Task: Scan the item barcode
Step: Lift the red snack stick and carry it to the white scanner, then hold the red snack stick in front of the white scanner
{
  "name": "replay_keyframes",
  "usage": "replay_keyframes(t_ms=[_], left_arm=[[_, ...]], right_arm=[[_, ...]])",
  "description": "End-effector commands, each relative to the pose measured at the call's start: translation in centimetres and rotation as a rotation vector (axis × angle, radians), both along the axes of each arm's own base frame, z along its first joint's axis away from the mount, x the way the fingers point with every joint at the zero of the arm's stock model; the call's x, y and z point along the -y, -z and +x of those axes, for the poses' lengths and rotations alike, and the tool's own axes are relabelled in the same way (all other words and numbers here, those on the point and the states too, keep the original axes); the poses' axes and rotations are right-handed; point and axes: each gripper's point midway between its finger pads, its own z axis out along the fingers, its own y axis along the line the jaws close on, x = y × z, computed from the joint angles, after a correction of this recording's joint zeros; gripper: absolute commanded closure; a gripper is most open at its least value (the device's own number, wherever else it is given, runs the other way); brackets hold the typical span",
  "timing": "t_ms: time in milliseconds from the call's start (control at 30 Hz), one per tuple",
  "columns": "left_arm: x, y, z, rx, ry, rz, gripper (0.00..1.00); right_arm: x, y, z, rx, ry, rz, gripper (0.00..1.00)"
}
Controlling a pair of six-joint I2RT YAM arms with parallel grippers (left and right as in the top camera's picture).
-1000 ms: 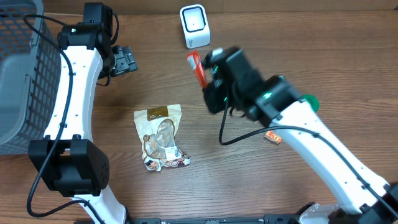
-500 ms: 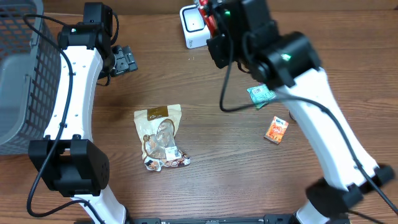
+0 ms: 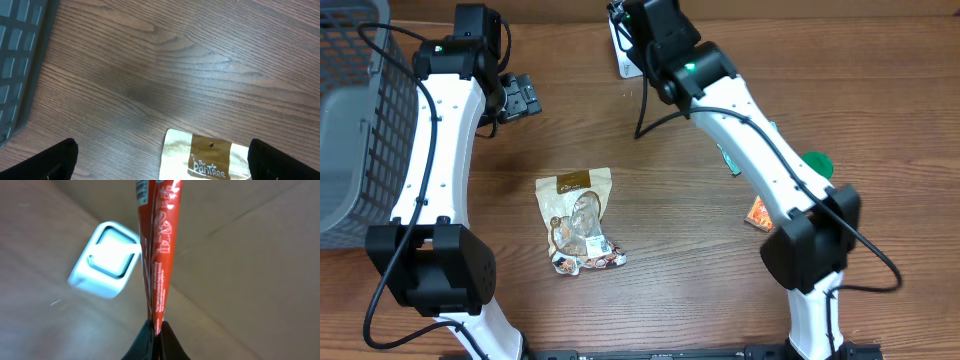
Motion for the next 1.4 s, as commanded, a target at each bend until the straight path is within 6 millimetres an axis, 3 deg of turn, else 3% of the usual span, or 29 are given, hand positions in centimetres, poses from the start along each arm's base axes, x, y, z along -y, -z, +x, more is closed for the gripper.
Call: replay_keyframes(t_ms=[0, 167, 433, 600, 800, 1367], left_arm=[[-0.3, -0.5, 0.2, 0.013, 0.006, 0.015, 0.0], [-0.3, -0.5, 0.2, 0.013, 0.006, 0.015, 0.0], [-0.3, -0.5, 0.2, 0.013, 0.006, 0.015, 0.01], [-0.3, -0.5, 0.2, 0.013, 0.006, 0.015, 0.0], [-0.3, -0.5, 0.2, 0.013, 0.006, 0.015, 0.0], [-0.3, -0.5, 0.2, 0.013, 0.006, 0.015, 0.0]], right_arm=[[1.2, 1.5, 1.9, 0.045, 0.051, -0.138, 0.97], [0.3, 4.7, 4.4, 0.075, 0.019, -0.21, 0.97], [1.6, 8.5, 7.9, 0.142, 0.09, -0.237, 0.97], [3.4, 11.6, 8.8, 0.115, 0.133, -0.269, 0.97], [4.1, 15.5, 9.1, 0.057, 0.097, -0.393, 0.96], [4.7, 15.2, 9.3, 0.079, 0.118, -0.484, 0.97]])
